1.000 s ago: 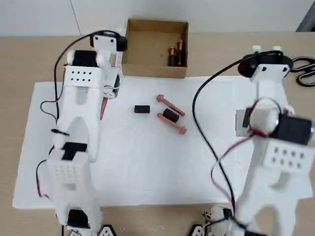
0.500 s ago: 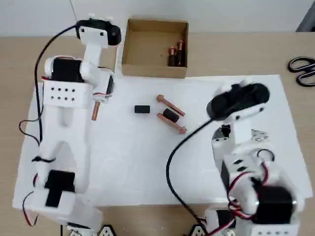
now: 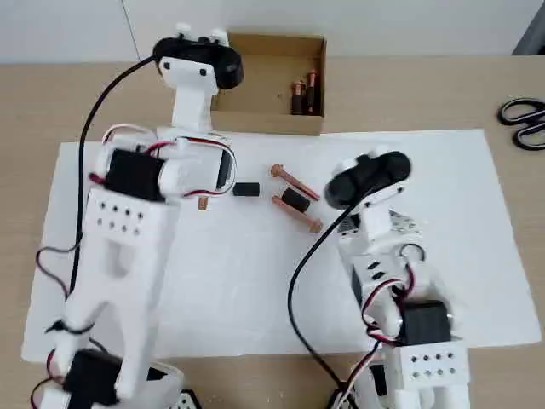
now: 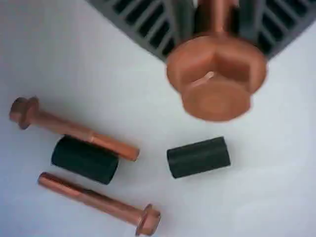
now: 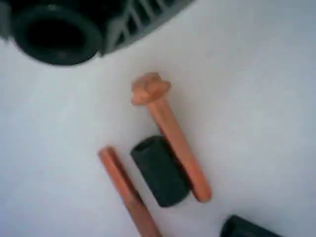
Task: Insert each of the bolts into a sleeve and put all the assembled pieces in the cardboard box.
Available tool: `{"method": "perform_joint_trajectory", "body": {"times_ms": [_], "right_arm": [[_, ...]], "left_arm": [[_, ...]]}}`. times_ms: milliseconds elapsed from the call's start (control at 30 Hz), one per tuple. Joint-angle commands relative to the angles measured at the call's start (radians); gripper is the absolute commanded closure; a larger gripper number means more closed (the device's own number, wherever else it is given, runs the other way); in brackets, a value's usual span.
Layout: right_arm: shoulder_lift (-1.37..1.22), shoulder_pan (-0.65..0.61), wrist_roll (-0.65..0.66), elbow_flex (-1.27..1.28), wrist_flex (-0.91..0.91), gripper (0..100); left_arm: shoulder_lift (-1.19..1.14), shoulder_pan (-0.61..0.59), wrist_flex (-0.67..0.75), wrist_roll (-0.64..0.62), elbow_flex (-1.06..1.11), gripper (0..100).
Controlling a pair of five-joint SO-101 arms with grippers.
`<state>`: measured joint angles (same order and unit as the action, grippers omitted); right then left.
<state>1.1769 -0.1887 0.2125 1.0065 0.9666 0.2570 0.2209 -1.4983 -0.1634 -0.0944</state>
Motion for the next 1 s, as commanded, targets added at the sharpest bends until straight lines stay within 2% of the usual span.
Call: {"method": "perform_joint_trajectory", "body": {"times_ms": [0, 167, 333, 400, 500, 667, 967], "right_arm": [[0.018, -0.067, -0.009, 0.023, -0.131, 99.3], [0.018, -0.131, -0.026, 0.124, -0.321, 99.3], [0.018, -0.142, -0.232, 0.236, -0.489, 99.4], [0.018, -0.142, -0.273, 0.276, -0.55, 99.4], [0.018, -0.145, -0.298, 0.324, -0.604, 99.4], [0.018, -0.252, -0.299, 0.367, -0.613, 99.5], [0.018, -0.344, -0.295, 0.367, -0.608, 99.5]], "left_arm": [[0.112, 0.012, 0.081, -0.098, 0.048, 99], [0.189, 0.034, 0.207, -0.218, 0.183, 99], [0.273, 0.074, 0.364, -0.27, 0.312, 99], [0.31, 0.089, 0.445, -0.281, 0.363, 99], [0.37, 0.112, 0.583, -0.292, 0.446, 99], [0.44, 0.17, 0.755, -0.292, 0.593, 99], [0.454, 0.213, 0.779, -0.295, 0.693, 99]]}}
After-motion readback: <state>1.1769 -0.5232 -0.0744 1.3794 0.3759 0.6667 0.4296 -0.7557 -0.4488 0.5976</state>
